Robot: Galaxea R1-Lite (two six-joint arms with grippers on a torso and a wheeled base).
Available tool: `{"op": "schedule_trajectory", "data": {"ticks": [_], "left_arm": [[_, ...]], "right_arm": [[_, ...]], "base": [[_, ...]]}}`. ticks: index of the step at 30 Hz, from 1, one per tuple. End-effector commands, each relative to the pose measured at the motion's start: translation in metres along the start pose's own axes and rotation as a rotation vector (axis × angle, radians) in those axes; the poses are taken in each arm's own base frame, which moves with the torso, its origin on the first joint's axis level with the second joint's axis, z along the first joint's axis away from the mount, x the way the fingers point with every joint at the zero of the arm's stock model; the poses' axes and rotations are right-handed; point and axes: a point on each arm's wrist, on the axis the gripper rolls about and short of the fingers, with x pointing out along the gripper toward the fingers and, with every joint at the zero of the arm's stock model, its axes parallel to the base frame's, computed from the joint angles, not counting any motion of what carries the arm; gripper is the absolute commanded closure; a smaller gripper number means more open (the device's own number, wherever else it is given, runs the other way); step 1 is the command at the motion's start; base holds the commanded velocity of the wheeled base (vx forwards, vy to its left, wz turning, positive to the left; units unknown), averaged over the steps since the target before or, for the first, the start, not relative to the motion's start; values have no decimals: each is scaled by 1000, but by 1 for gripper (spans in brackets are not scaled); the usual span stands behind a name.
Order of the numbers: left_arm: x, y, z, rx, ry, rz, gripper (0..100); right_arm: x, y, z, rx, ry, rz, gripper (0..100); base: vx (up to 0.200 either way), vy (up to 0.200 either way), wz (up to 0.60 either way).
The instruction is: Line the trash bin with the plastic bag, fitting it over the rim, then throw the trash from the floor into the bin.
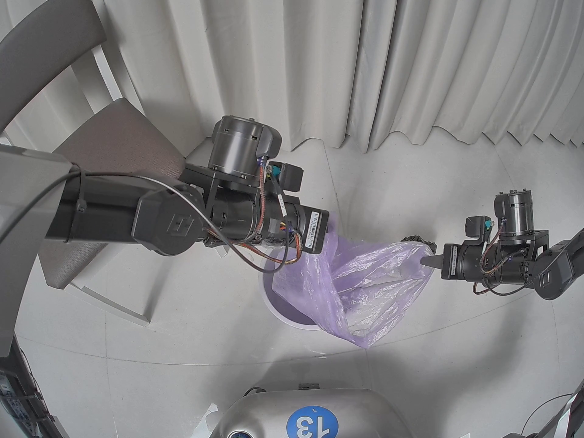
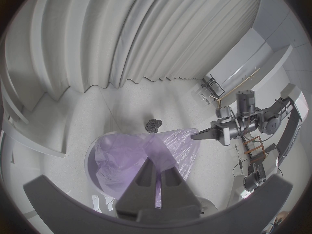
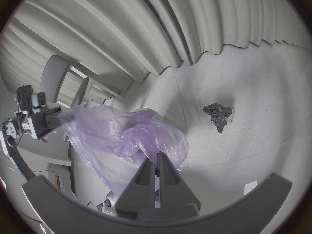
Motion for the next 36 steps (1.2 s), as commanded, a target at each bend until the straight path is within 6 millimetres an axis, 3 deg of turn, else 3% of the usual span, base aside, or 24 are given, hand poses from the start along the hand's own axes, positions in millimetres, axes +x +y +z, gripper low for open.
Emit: {"op": "schedule_trajectory", "data": {"ticks": [1, 8, 13, 18, 29, 36], "left_arm": [[4, 14, -7, -32, 21, 26, 100], [1, 35, -12, -69, 20, 68, 100], [7, 48, -28, -86, 33, 90, 100], [8, 48, -41, -111, 23, 99, 100], [-3, 44, -37, -131, -18, 107, 100], [-14, 47, -48, -143, 1, 137, 100]], "right_arm": [[-5, 10, -3, -17, 0, 22, 100], [0, 26, -8, -49, 8, 68, 100], [5, 35, -9, -69, -2, 80, 100], [13, 36, -2, -71, -30, 75, 100], [30, 42, 6, -20, -66, 65, 100], [55, 48, 8, -29, -50, 73, 100]], "base": [[0, 0, 0], [0, 0, 0], [0, 0, 0], [0, 0, 0], [0, 0, 0], [0, 0, 0]]}}
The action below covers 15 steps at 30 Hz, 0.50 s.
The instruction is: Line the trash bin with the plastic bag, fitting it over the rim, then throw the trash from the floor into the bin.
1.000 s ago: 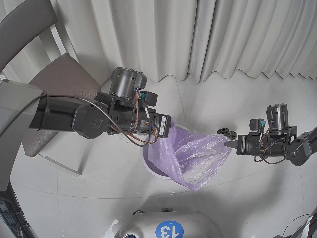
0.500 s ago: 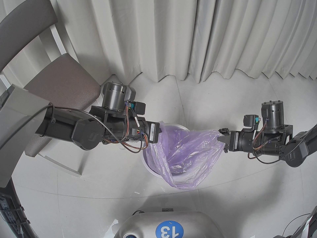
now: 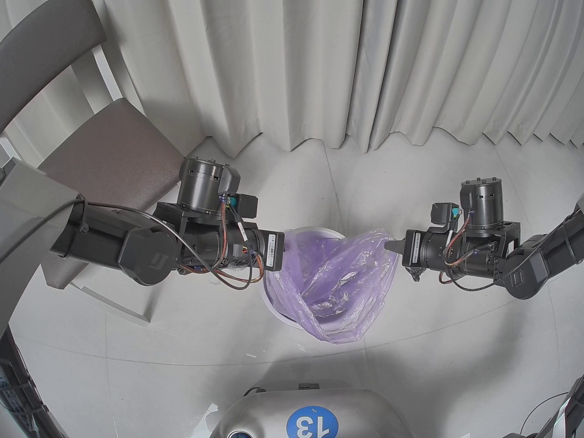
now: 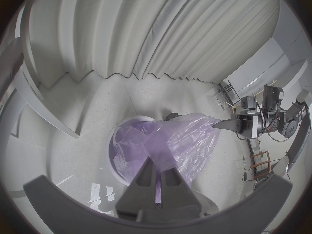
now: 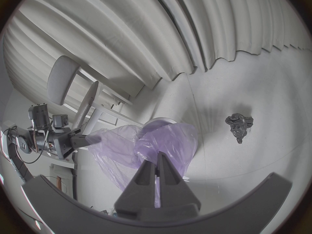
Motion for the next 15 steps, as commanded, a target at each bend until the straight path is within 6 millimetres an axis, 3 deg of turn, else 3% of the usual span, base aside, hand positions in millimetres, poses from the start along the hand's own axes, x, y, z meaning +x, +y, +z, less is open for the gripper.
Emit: {"op": "schedule_trajectory", "data": {"ticks": [1, 11, 15], "left_arm": [[-11, 1, -2, -4, 0, 8, 100], [-23, -1, -4, -5, -10, 23, 100], [-24, -2, -5, -5, -9, 21, 100]], "right_arm": [[18, 3, -3, -6, 18, 11, 100], [42, 7, -5, -17, 30, 26, 100], [49, -5, 0, -3, 18, 1, 100]], "base": [[0, 0, 0], [0, 0, 0], [0, 0, 0]]}}
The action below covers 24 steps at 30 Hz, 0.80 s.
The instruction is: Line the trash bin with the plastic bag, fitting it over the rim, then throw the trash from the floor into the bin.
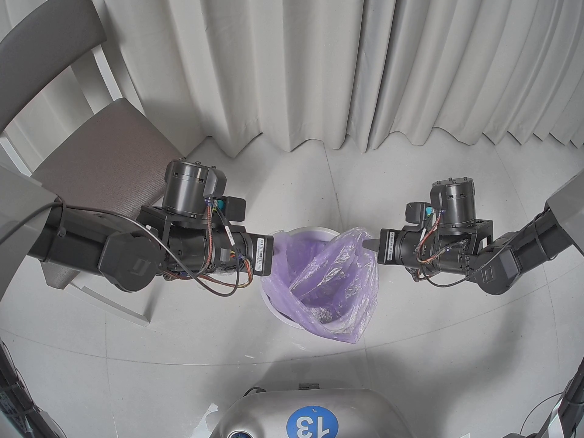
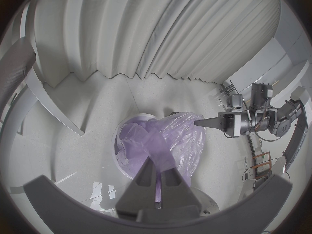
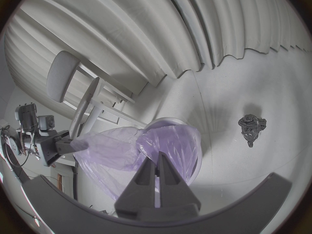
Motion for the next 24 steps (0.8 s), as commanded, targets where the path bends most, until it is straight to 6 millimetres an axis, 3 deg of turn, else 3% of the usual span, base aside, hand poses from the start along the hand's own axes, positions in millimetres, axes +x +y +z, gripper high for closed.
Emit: {"op": "schedule_trajectory", "data": {"ticks": [1, 11, 17, 24], "left_arm": [[-4, -3, 2, 6, -10, -8, 100], [21, -21, 21, 47, -67, -57, 100], [40, -36, 39, 69, -112, -81, 100], [64, -32, 42, 60, -130, -31, 100]], "right_arm": [[9, -18, 1, 19, 1, -35, 100], [-4, -41, -3, 65, 7, -96, 100], [-21, -45, -21, 79, 41, -117, 100], [-42, -55, -41, 93, 39, -149, 100]], "base": [[0, 0, 0], [0, 0, 0], [0, 0, 0], [0, 0, 0]]}}
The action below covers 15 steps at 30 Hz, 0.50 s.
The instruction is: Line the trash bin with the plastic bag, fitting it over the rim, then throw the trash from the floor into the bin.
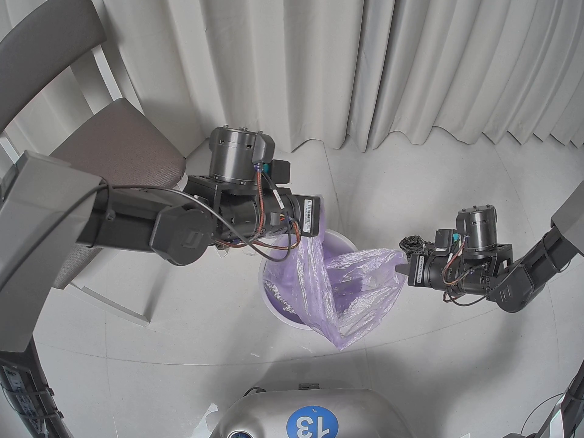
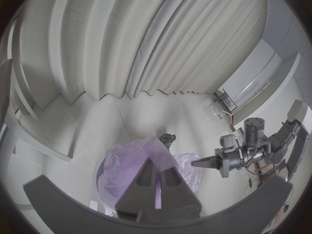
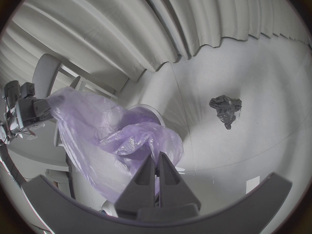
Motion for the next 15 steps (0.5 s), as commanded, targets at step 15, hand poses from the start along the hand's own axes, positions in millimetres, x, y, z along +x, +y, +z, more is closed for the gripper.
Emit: {"op": "schedule_trajectory", "data": {"ticks": [15], "left_arm": [[31, 60, -47, -112, 76, 129, 100]], "right_arm": [[-9, -18, -32, 8, -18, -7, 100]], "base": [[0, 0, 0]]}}
